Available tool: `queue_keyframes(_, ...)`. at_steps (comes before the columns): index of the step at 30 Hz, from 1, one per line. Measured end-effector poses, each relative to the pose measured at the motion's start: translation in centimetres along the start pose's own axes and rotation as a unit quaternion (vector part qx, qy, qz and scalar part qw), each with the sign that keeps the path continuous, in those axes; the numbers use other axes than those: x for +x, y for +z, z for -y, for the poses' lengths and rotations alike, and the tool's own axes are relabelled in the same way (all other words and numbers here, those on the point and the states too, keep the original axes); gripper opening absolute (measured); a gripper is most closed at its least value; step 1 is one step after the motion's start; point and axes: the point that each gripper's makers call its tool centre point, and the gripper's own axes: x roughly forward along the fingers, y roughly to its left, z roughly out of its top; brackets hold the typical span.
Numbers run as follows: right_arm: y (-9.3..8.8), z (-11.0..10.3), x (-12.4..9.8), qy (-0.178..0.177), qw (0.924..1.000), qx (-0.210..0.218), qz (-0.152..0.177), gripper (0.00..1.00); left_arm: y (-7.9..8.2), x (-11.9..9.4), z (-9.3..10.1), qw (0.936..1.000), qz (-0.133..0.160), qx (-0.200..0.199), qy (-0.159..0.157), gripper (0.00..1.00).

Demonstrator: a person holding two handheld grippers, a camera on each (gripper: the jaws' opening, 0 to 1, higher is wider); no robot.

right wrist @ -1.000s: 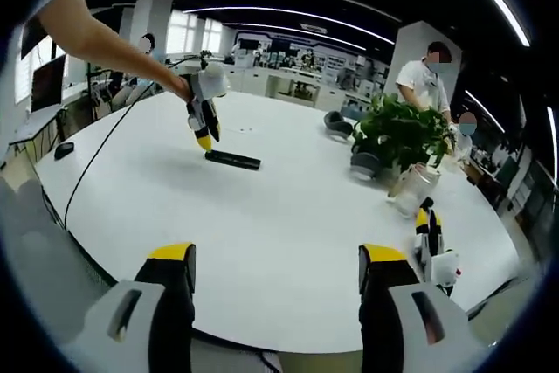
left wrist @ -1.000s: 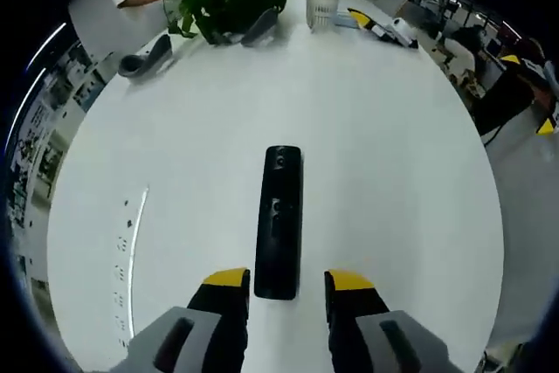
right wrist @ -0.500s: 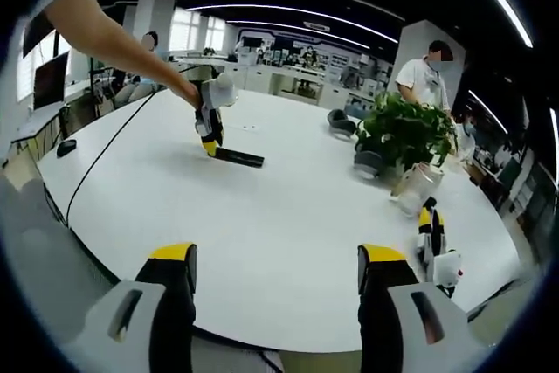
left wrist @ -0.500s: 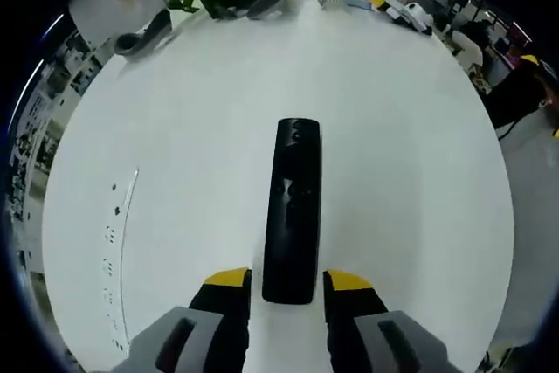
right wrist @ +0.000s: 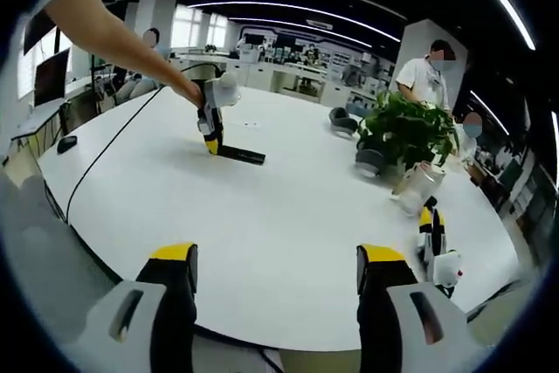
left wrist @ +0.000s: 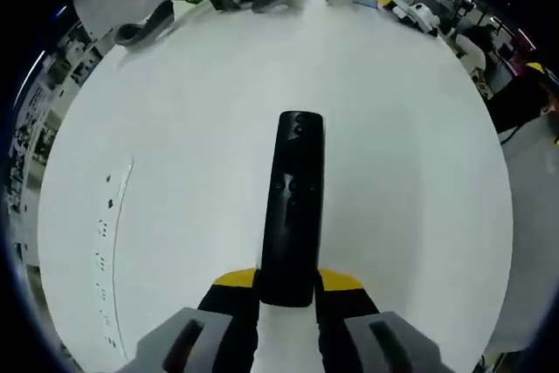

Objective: Press the specified remote control buttons in sequence, fully releasing each button before pressing the next.

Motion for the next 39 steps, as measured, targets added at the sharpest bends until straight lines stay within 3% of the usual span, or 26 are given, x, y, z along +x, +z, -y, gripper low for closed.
queue_keyframes(13, 0.4, 0.3, -0.3, -0.006, 0.9999, 0.005, 0.013, 0.77, -0.2, 0.0, 1.2, 1.0, 0.0, 0.0, 0.004, 0.23)
queue_keyframes(30, 0.8, 0.4, -0.5, -0.007, 0.9996, 0.009, 0.027, 0.77, -0.9, -0.1, 4.1, 0.9996, -0.019, 0.016, -0.012, 0.23)
queue_keyframes(39, 0.9, 0.2, -0.5, -0.003, 0.9996, 0.007, 0.029, 0.76, -1.1, 0.2, 5.2, 0.9993, -0.028, 0.023, -0.006, 0.23)
